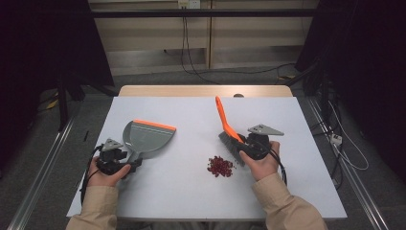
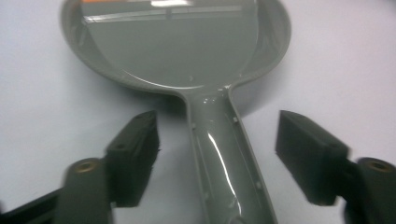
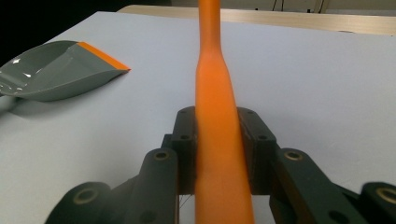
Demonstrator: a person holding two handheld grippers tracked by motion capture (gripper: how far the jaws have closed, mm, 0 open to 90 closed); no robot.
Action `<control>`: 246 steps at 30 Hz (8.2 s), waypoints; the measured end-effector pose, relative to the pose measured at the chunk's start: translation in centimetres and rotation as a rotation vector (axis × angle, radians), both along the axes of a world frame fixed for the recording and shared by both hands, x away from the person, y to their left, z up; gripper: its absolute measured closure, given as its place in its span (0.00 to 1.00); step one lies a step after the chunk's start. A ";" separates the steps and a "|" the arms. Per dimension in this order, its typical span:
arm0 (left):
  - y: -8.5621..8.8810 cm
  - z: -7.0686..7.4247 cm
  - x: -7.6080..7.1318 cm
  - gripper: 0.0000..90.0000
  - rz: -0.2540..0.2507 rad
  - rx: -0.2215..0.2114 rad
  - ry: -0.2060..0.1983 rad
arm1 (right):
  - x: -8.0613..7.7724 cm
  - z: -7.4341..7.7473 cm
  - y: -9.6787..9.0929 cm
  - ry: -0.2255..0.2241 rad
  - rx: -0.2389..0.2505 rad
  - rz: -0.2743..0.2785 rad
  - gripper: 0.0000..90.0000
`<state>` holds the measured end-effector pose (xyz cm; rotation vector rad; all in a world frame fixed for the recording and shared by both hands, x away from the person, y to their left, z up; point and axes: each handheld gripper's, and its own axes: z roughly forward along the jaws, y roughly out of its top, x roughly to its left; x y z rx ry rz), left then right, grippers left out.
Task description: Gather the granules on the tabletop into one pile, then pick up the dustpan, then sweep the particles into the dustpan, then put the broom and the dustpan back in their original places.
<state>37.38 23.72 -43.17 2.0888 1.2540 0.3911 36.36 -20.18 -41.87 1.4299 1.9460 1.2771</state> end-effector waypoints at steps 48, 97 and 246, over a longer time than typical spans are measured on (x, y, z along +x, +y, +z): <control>-3.4 1.5 -5.2 0.70 -0.566 -0.003 0.051 | 0.6 -0.4 -1.2 0.038 -0.094 -0.002 0.79; -8.0 0.7 -5.1 0.69 -0.717 0.008 0.128 | -0.3 0.9 2.4 0.069 -0.326 0.093 0.75; -3.5 0.4 -3.4 0.70 -0.347 -0.158 -0.151 | -1.0 1.6 -1.4 0.001 -0.104 -0.040 0.79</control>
